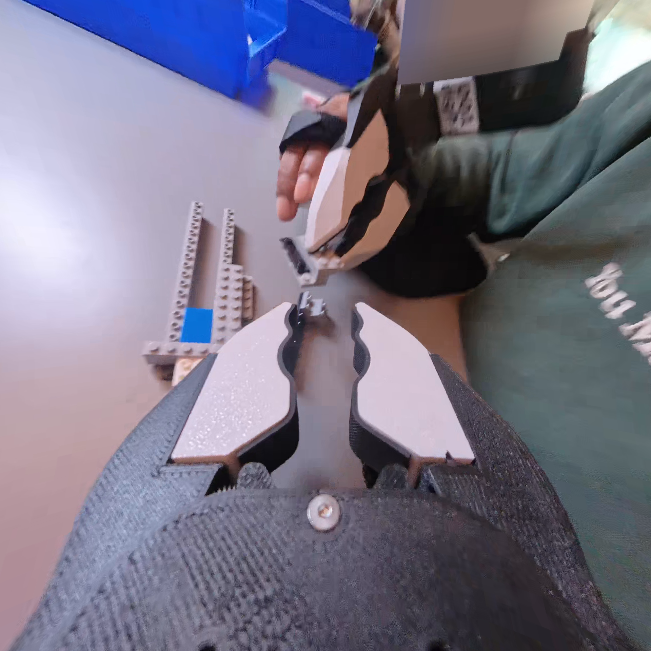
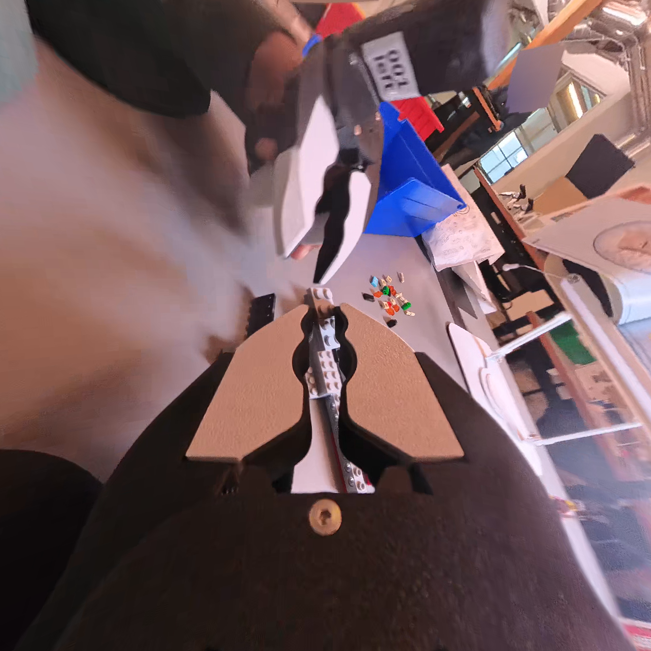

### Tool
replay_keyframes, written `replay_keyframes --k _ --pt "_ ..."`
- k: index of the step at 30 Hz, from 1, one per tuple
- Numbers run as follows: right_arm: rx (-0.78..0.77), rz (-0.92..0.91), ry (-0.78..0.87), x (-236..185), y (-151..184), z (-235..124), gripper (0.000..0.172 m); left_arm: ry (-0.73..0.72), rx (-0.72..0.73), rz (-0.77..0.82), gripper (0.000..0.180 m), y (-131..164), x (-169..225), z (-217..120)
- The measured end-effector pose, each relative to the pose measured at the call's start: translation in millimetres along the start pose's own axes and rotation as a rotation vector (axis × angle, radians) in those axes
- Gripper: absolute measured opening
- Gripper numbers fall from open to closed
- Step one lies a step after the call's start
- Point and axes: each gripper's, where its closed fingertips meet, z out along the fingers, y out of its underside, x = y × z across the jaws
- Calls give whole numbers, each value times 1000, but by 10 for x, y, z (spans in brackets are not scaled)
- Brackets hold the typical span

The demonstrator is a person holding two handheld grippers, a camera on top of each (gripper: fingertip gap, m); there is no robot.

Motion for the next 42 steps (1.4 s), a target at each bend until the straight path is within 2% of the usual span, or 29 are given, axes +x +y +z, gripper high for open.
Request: replay_keyframes --k 2,7,8,11,12,14,16,17,19,22,24,26,28,29,30,35,37,39,40,42 --pt "-48 -104 25 -37 29 46 11 73 40 -117 29 -33 68 62" --pt "-139 -375 161 36 43 60 12 84 124 -315 30 -82 -45 168" --pt "-136 -416 184 47 11 54 12 68 148 -343 34 -109 -92 168" --pt "-137 -506 226 42 -62 72 12 82 176 -368 32 -150 -91 177" --pt "-135 -519 229 31 -70 81 12 90 174 -355 23 -153 -61 182" --pt "-116 -483 228 34 -76 81 12 56 158 -281 22 -156 -67 172" --pt "-68 -323 190 45 -88 72 16 -14 149 -190 19 -185 -123 137" --pt "-16 -185 168 79 -122 43 19 -98 128 -106 18 -178 -208 104" --pt "85 151 121 230 -172 -47 27 -207 94 54 18 -195 -268 32" --pt "167 636 8 414 -95 -109 28 -312 56 253 18 -222 -258 -6" --pt "192 833 -72 422 -51 -95 26 -348 46 354 17 -240 -216 2" --pt "169 897 -123 356 -8 -44 23 -349 36 416 17 -245 -159 33" --pt "149 880 -154 273 -25 -2 19 -356 17 460 17 -233 -134 62" --pt "146 846 -156 250 -48 1 8 -375 7 470 17 -226 -158 58" --pt "136 788 -135 251 -60 -6 7 -369 3 445 16 -212 -174 57" --pt "-12 292 72 224 -83 38 5 -317 -5 197 16 -109 -273 106" --pt "-23 212 94 202 -98 35 5 -286 4 115 16 -96 -267 132" --pt "33 154 86 154 -216 9 5 -322 7 58 16 -80 -391 90" --pt "55 135 78 129 -284 -3 5 -293 26 16 16 -86 -409 61" --pt "50 159 71 132 -271 -1 5 -287 27 24 16 -89 -405 12"
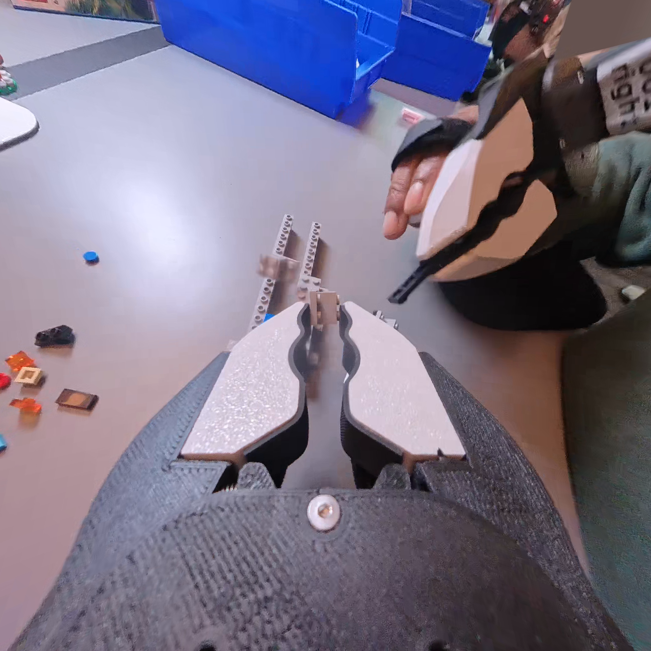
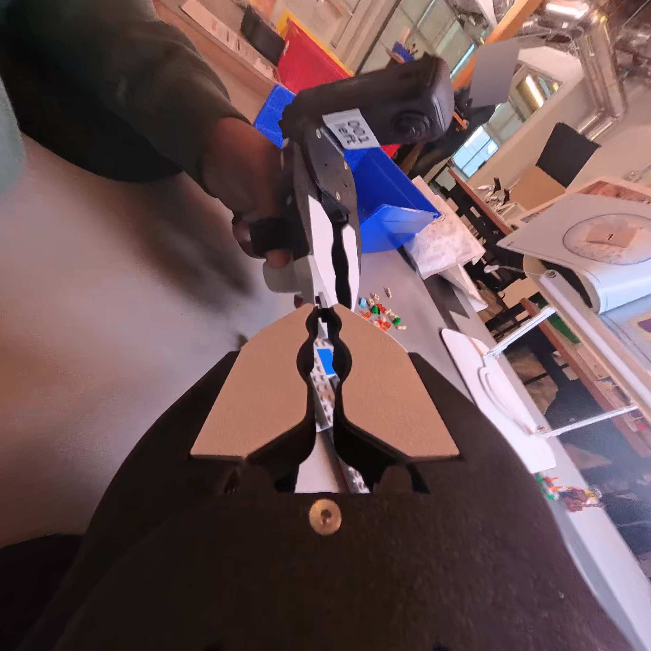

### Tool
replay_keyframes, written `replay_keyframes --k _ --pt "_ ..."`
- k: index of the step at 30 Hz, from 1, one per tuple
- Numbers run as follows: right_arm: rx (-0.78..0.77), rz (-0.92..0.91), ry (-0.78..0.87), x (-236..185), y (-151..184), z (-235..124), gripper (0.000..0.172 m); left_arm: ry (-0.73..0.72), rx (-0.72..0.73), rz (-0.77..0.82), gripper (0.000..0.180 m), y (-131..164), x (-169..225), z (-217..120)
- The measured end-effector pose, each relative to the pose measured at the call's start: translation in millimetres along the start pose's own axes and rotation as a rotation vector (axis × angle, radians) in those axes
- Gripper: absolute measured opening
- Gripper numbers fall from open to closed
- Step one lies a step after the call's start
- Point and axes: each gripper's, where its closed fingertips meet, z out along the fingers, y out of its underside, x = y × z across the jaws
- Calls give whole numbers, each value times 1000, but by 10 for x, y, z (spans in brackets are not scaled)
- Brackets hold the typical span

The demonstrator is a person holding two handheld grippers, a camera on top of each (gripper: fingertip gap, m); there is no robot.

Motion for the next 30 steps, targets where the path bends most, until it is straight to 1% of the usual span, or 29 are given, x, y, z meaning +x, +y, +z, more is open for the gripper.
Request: replay_keyframes --k 1,3,5,9,11,12,14,16,18,19,20,21,22,23,25,26,28,29,30 --pt "4 54 -7 32 33 -12 5 -8 -11 37 16 9 13 -6" --pt "26 201 -62 78 84 -47 5 36 -51 59 15 63 102 11" --pt "59 323 -112 114 102 -78 5 36 -73 90 15 120 118 24" --pt "62 395 -124 166 181 -94 5 18 -75 121 16 136 77 8" --pt "54 411 -120 184 213 -90 5 0 -76 166 16 108 34 -48" --pt "48 414 -116 193 232 -88 5 -33 -79 211 15 74 -18 -107" --pt "33 416 -105 213 271 -88 6 -143 -77 329 15 -67 -182 -320" --pt "27 422 -99 231 293 -90 6 -311 -71 416 16 -280 -447 -674" --pt "24 434 -99 241 309 -87 6 -518 -114 444 16 -408 -809 -1150" --pt "22 440 -103 237 317 -87 6 -632 -152 433 16 -412 -1012 -1418" --pt "21 443 -106 232 321 -86 6 -726 -204 390 16 -353 -1203 -1671" --pt "23 443 -108 227 316 -84 6 -783 -268 317 16 -227 -1362 -1882" --pt "25 442 -111 222 310 -82 6 -803 -325 230 16 -73 -1474 -2034" --pt "26 440 -113 216 305 -79 6 -792 -366 150 25 78 -1544 -2120" --pt "24 438 -118 201 304 -73 6 -740 -421 27 48 325 -1601 -2171" --pt "23 437 -120 194 304 -70 6 -711 -435 2 58 395 -1597 -2158" --pt "24 434 -120 188 299 -68 6 -683 -436 13 67 416 -1571 -2118" --pt "25 432 -119 188 294 -67 6 -690 -425 45 68 365 -1560 -2103" --pt "29 431 -119 187 286 -67 6 -693 -387 95 66 252 -1522 -2064"
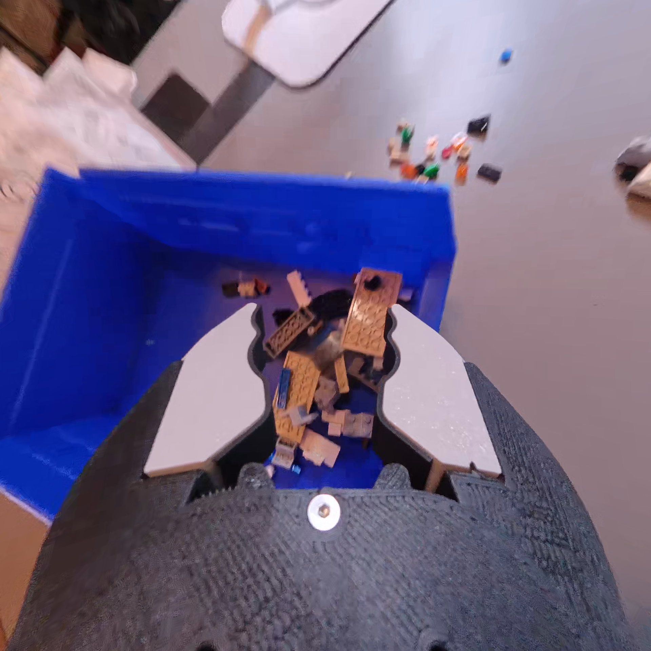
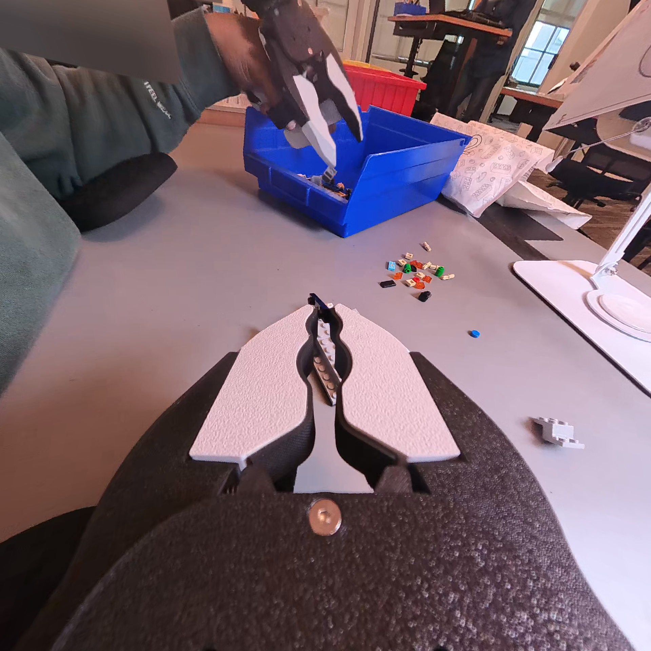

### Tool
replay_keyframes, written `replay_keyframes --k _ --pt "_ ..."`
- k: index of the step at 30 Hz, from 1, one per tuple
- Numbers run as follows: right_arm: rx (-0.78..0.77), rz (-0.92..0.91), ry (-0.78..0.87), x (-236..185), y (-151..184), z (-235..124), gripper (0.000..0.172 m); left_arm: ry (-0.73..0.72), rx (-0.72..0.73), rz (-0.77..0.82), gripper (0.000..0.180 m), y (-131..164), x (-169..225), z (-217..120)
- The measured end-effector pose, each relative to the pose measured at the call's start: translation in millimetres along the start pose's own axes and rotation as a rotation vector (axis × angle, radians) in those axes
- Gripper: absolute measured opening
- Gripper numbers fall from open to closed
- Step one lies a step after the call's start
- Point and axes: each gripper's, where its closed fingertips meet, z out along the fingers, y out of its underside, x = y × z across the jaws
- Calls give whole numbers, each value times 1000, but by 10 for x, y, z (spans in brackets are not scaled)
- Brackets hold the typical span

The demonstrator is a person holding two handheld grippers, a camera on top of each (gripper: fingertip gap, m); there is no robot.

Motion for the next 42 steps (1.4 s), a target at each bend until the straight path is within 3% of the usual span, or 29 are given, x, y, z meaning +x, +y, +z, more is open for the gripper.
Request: replay_keyframes --k 2,6,8,11,13,18,22,25,27,29,33,36,37,39,42 --pt "13 -2 -3 -16 -26 2 6 104 168 70 59 -370 340 -108" --pt "47 -20 -22 -106 -123 14 6 523 445 210 43 -946 1591 -309" --pt "62 -44 -32 -177 -190 17 6 637 501 254 34 -1053 2082 -288" --pt "82 -66 -52 -279 -274 25 6 689 530 300 29 -1115 2514 -162" --pt "94 -62 -63 -317 -295 33 6 720 516 325 6 -1098 2657 -105" --pt "116 -7 -63 -263 -289 32 5 719 515 273 5 -1144 2481 -161" --pt "72 158 67 314 -154 -108 24 404 418 311 5 -1085 1630 -194" --pt "-144 253 241 991 309 -237 29 151 168 285 5 -692 749 -150" --pt "-301 236 317 1328 635 -293 34 137 8 217 6 -354 442 -111" --pt "-412 239 315 1517 872 -265 40 120 -55 147 6 -161 230 -57" --pt "-473 271 278 1751 959 -118 49 142 -164 97 42 119 102 32" --pt "-556 246 221 1755 1015 -35 35 102 -117 116 54 38 57 22" --pt "-583 220 204 1730 1021 -26 20 82 -82 117 54 -35 44 2" --pt "-587 157 180 1649 970 3 16 59 41 156 50 -267 85 -73" --pt "-379 59 68 1279 547 168 16 158 322 200 30 -754 510 -277"
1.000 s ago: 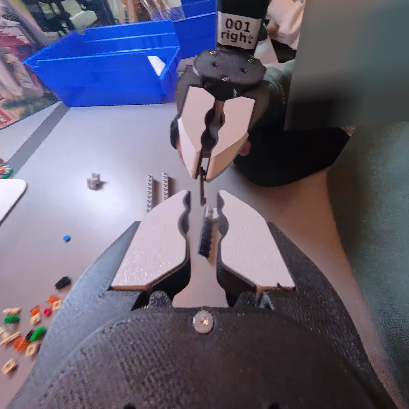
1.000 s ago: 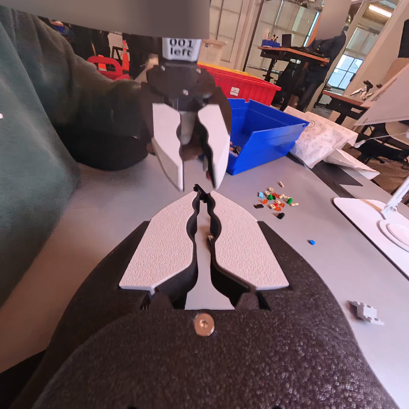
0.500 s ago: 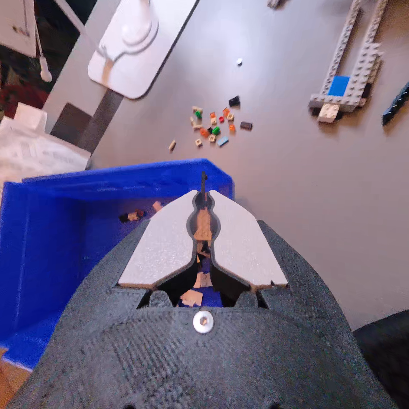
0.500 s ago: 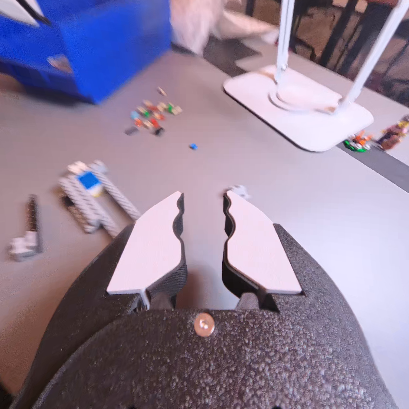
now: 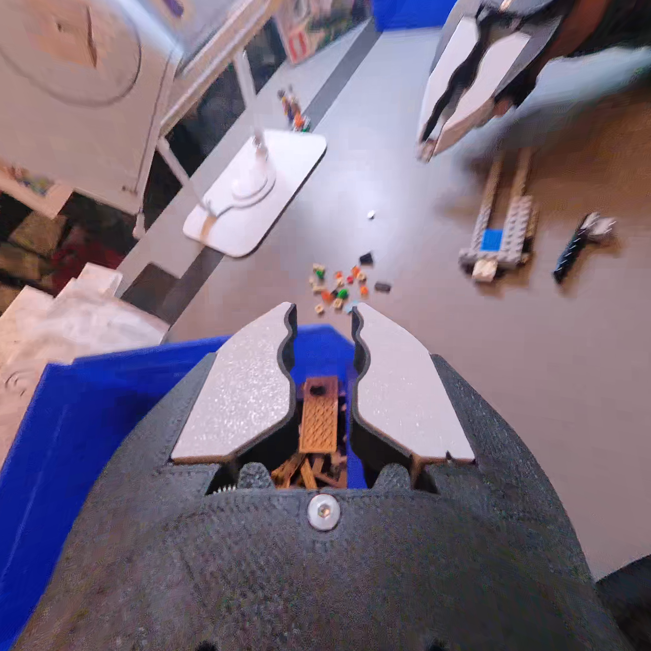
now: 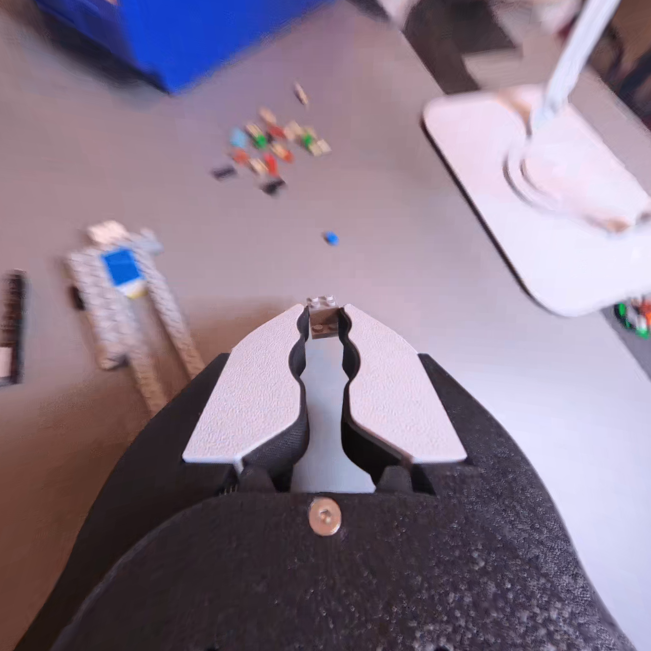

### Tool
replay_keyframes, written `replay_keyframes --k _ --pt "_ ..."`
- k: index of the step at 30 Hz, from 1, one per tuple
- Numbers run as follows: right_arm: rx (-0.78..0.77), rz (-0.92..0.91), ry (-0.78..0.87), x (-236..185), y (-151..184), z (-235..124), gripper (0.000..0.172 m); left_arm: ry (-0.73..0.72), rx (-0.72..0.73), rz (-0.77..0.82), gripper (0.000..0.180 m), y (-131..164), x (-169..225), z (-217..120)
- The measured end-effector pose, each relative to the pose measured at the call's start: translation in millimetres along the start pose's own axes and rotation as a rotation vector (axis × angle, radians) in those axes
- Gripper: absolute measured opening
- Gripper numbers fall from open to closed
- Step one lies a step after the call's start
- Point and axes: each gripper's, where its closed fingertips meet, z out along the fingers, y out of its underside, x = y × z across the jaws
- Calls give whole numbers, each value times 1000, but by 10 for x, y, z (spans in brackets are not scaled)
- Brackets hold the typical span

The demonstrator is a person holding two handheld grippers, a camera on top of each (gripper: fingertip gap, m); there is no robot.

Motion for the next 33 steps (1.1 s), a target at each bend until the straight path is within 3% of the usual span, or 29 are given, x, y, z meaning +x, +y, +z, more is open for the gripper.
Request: replay_keyframes --k 2,5,9,13,17,20,22,24,28,30,33 --pt "174 -123 -59 -378 -378 -76 16 126 178 -18 28 -362 360 49" --pt "329 -265 -105 -890 -798 -181 16 349 308 -150 31 -647 842 188" --pt "406 -410 -91 -1299 -1067 -248 16 605 338 -369 31 -746 1214 360" --pt "439 -469 -44 -1422 -1163 -302 16 696 356 -422 14 -802 1354 376" --pt "432 -447 -7 -1401 -1160 -311 15 618 309 -317 8 -771 1258 332" --pt "263 -364 -86 -1324 -855 -235 23 358 225 -171 8 -592 816 215" --pt "55 -280 -247 -1404 -440 -191 24 230 122 -132 8 -365 484 93" --pt "-117 -231 -344 -1499 -60 -185 35 124 -18 -118 8 -21 176 3" --pt "-242 -253 -387 -1671 257 -143 40 -46 -226 -160 9 584 -253 -99" --pt "-297 -279 -366 -1685 333 -101 39 -75 -300 -177 30 773 -328 -119" --pt "-299 -293 -346 -1665 318 -73 29 -112 -311 -148 45 795 -357 -117"
